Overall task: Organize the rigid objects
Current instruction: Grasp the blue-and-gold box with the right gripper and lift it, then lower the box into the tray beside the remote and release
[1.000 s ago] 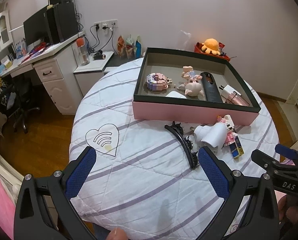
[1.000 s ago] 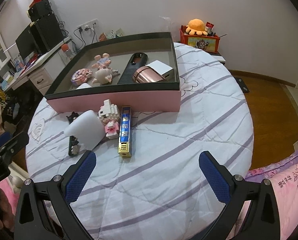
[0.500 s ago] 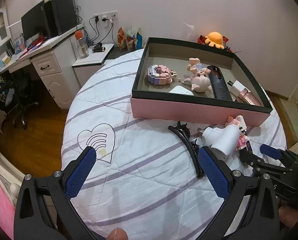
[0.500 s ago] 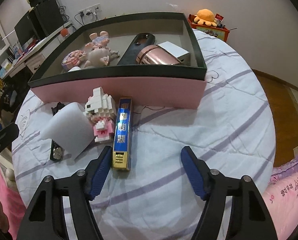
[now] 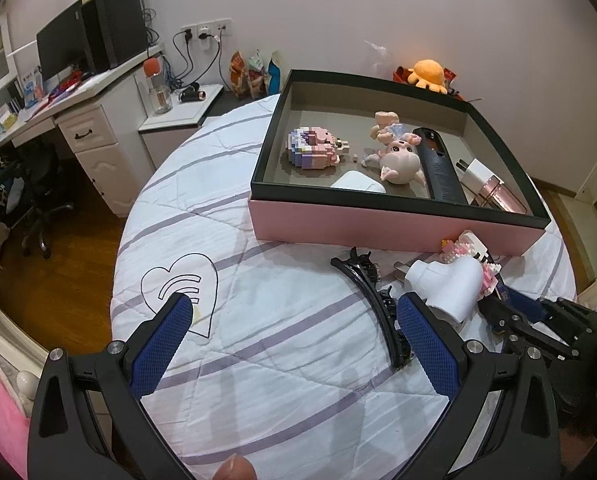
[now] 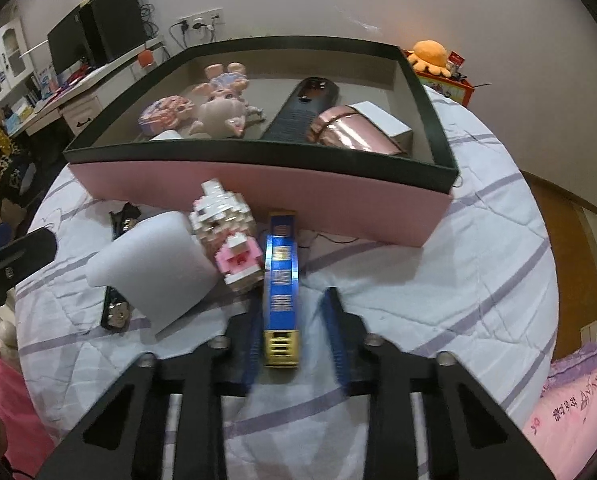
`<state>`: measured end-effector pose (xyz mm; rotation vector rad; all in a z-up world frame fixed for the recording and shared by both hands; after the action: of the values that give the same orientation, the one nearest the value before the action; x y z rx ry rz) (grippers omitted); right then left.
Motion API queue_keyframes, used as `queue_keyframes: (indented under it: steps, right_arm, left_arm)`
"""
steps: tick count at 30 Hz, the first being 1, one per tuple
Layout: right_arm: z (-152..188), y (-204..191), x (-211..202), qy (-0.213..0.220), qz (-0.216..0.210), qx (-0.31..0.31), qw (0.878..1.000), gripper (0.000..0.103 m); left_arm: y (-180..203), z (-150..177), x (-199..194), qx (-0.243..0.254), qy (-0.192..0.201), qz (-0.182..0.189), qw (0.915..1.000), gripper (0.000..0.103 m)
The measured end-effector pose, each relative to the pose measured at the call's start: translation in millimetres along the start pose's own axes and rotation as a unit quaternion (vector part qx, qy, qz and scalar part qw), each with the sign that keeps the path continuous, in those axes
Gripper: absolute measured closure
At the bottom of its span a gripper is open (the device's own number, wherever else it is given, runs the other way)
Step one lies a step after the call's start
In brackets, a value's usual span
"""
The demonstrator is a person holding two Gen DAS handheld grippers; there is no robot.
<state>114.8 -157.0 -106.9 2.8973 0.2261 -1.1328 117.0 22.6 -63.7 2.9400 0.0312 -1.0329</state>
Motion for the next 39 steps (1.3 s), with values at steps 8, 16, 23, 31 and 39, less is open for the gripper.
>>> queue_keyframes:
  steps: [8, 16, 23, 31, 39]
  right_arm:
    - [1, 4, -7, 0.002, -0.007, 0.015, 1.000, 0.088]
    - [-2, 11, -26, 0.013, -0.006, 0.028, 1.000, 0.088]
    - [-19, 23, -55, 0.044, -0.014, 0.043, 0.998, 0.088]
    - [-59, 22, -55, 0.075, -0.020, 0.032, 0.996, 0.088]
    - [-102, 18, -14, 0.081, -0.031, 0.022, 0.996, 0.088]
  left_arm:
    - [1, -1, -5, 0.001, 0.007, -0.003, 1.0000, 0.000]
    - [6, -1, -15, 0.007, 0.015, 0.002, 0.9999, 0.000]
    - [7, -15, -19, 0.005, 0.032, 0.003, 0.9995, 0.000]
    - [4, -51, -11, -0.003, 0.064, -0.004, 0.9979, 0.000]
    - [-4, -76, 17, -0.005, 0.073, -0.020, 0.9971, 0.000]
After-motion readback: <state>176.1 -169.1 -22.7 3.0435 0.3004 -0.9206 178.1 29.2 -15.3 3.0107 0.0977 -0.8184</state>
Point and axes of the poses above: each gripper's, at about its wrist camera, not at the fingertips, and x roughly the way its jaws point, y to its right, z to its underside, the point moved 2 cm from there along x, roughly the way its jaws point, and after that the axes turned 14 degrees about y, right-handed, at the moved point
